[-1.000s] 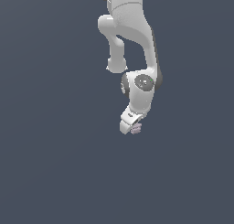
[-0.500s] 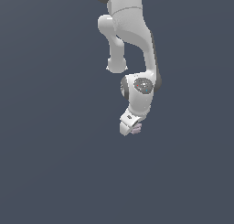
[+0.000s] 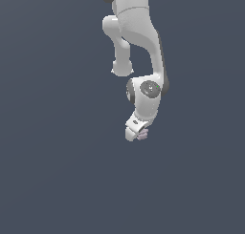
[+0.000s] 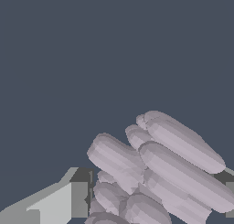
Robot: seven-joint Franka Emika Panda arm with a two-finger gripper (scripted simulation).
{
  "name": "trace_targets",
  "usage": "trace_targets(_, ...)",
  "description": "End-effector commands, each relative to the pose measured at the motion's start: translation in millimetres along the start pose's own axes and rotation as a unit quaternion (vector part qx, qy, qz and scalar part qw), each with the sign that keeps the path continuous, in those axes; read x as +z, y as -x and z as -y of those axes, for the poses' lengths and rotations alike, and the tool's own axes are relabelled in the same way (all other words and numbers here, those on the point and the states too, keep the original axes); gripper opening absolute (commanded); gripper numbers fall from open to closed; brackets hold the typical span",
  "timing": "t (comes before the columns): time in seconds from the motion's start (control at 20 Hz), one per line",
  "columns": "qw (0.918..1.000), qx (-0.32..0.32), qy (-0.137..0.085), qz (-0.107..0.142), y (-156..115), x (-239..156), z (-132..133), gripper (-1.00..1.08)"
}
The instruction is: Pick up the object and move it to a goal position.
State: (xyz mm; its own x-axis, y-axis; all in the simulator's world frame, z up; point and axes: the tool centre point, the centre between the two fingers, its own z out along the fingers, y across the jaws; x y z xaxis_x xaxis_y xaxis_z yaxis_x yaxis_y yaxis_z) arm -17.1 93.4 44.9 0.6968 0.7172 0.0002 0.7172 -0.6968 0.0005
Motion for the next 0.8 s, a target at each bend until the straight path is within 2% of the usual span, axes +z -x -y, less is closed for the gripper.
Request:
trace_targets(0.0,1.0000,0.000,0.000,0.000,0.0,-5.3,-2.8,-1.00)
trace_targets(0.35,1.0000,0.000,0.000,0.000,1.0,-39.7,-19.9,-1.00)
trace_targets(0.75,1.0000,-0.001,-0.001,-0.001,2.4,-108.4,-54.2,-1.00)
